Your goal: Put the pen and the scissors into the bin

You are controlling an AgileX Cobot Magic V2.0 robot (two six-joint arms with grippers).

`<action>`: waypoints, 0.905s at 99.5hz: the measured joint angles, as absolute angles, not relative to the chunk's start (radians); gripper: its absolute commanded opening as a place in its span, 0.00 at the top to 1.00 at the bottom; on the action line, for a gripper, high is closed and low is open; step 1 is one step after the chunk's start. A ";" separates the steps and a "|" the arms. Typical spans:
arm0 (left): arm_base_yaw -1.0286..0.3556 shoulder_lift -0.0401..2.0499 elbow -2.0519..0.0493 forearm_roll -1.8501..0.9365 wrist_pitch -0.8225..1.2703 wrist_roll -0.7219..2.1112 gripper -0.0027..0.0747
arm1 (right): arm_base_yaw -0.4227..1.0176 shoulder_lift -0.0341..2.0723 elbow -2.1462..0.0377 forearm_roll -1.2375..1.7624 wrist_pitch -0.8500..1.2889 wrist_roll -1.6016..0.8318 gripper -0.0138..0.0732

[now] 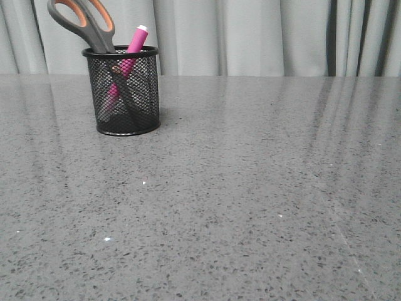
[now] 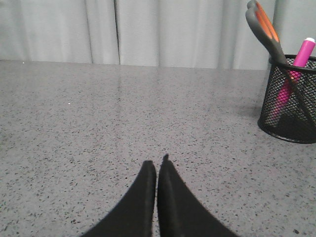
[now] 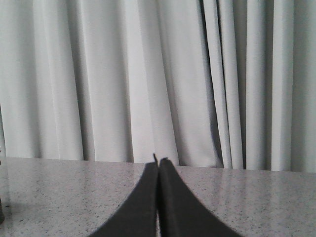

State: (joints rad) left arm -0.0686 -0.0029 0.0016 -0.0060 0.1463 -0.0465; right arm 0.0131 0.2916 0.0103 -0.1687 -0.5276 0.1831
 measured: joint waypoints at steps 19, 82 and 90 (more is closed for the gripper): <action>-0.069 -0.003 0.002 -0.008 0.146 -0.047 0.99 | 0.013 0.292 0.010 -0.169 -0.528 0.183 0.92; -0.069 -0.003 0.002 -0.008 0.146 -0.047 0.99 | 0.013 0.020 0.010 -0.034 0.066 0.063 0.92; -0.069 -0.003 0.002 -0.008 0.147 -0.047 0.99 | 0.013 -0.006 0.010 -0.040 0.143 0.050 0.92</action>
